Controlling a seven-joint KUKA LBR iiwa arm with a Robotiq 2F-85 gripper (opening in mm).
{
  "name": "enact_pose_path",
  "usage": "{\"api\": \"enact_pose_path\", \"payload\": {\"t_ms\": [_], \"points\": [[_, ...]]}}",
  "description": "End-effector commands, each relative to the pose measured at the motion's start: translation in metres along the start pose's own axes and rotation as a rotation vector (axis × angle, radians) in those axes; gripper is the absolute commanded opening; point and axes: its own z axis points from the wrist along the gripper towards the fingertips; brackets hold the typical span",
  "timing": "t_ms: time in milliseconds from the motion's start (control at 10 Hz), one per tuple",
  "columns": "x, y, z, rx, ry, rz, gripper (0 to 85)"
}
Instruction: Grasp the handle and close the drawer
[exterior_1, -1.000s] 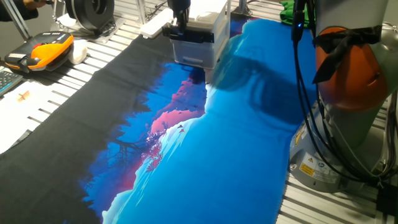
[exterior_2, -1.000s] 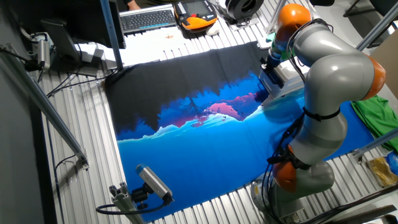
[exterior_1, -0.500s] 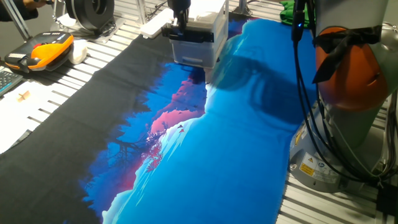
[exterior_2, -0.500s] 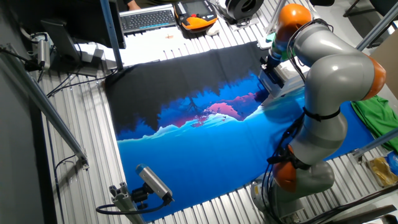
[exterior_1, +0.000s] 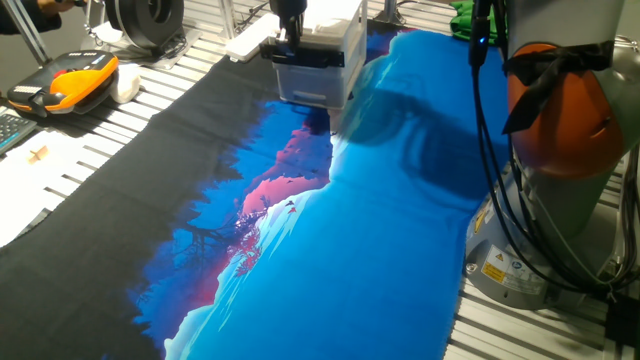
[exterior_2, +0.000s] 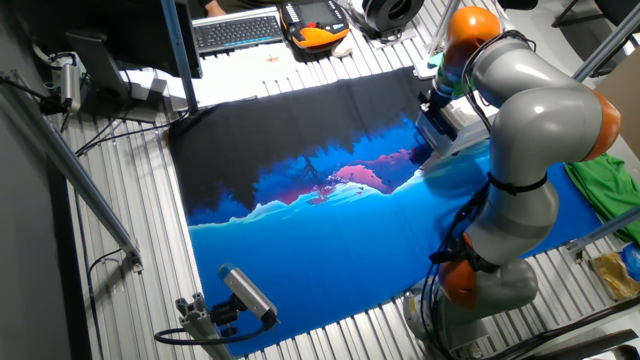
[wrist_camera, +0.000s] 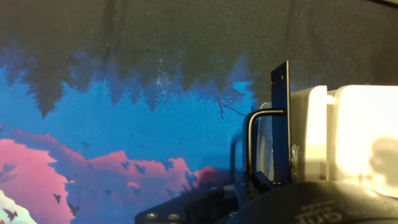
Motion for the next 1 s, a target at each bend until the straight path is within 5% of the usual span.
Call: {"api": "enact_pose_path", "payload": {"t_ms": [0,900], "points": [[-0.0001,-0.0001,-0.0001,0.000,0.000,-0.001,0.0],[-0.0008,-0.0039,0.0022,-0.012,-0.016,-0.034,0.0]]}}
